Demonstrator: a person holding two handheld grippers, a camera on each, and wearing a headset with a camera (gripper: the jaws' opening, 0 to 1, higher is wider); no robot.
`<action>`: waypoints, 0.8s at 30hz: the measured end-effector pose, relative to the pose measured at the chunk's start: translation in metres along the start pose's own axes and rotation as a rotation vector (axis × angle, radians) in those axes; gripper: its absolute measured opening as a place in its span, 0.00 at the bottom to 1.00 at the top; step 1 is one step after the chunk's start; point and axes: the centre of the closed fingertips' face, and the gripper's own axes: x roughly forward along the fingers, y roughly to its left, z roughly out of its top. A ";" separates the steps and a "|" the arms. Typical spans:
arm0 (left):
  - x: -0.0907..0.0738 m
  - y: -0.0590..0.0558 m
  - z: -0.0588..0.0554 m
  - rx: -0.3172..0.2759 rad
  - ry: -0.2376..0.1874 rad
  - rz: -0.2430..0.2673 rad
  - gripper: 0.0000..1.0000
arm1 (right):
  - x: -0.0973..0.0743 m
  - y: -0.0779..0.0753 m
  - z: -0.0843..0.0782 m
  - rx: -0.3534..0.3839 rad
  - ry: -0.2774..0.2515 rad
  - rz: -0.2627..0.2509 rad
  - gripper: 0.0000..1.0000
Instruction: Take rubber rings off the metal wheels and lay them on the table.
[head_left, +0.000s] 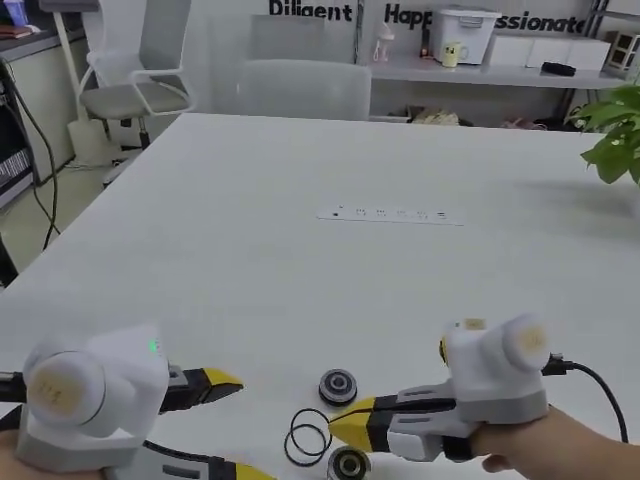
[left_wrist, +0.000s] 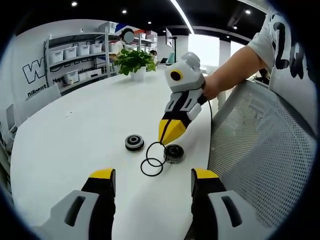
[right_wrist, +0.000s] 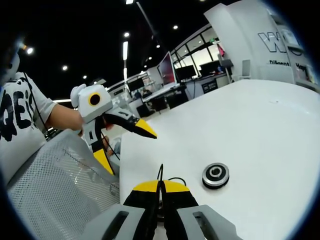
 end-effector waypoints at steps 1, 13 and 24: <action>0.000 0.000 0.000 -0.001 -0.001 0.001 0.59 | 0.002 0.000 0.000 0.001 0.001 0.000 0.00; -0.003 0.002 -0.005 -0.009 0.004 0.009 0.59 | 0.015 -0.002 -0.008 -0.001 0.033 -0.011 0.00; -0.003 0.002 -0.006 -0.007 0.010 0.013 0.60 | 0.019 -0.007 -0.012 0.011 0.045 -0.035 0.00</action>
